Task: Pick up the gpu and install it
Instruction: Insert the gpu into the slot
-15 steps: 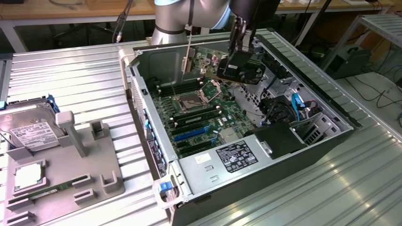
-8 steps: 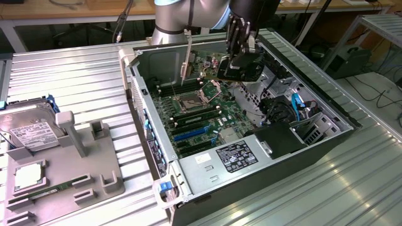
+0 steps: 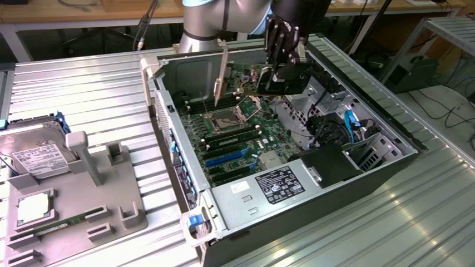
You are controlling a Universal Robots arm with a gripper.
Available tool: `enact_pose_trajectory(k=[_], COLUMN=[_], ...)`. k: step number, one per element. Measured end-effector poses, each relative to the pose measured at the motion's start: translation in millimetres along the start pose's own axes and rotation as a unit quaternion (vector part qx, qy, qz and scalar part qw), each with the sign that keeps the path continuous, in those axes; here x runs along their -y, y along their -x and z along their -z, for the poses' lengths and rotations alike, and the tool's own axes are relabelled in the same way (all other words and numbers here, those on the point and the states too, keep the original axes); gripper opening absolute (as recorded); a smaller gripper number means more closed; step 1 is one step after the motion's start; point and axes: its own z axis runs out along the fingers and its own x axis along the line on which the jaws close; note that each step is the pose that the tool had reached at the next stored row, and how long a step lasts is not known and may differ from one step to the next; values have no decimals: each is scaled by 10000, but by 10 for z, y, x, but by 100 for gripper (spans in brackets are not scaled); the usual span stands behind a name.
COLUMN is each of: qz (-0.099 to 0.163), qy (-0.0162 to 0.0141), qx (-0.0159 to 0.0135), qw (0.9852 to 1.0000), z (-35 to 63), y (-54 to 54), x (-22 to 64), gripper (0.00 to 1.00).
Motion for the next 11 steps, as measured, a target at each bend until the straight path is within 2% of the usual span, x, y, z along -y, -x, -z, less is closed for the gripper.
enact_pose_trajectory(k=[3, 6, 11], qz=[228, 384, 406], qy=[-4, -23, -30], qx=[-3, -3, -2], qw=[9997, 9993, 9992], z=[0, -1, -1], y=[0, 0, 0], x=[1, 0, -1], gripper=[28, 28, 28])
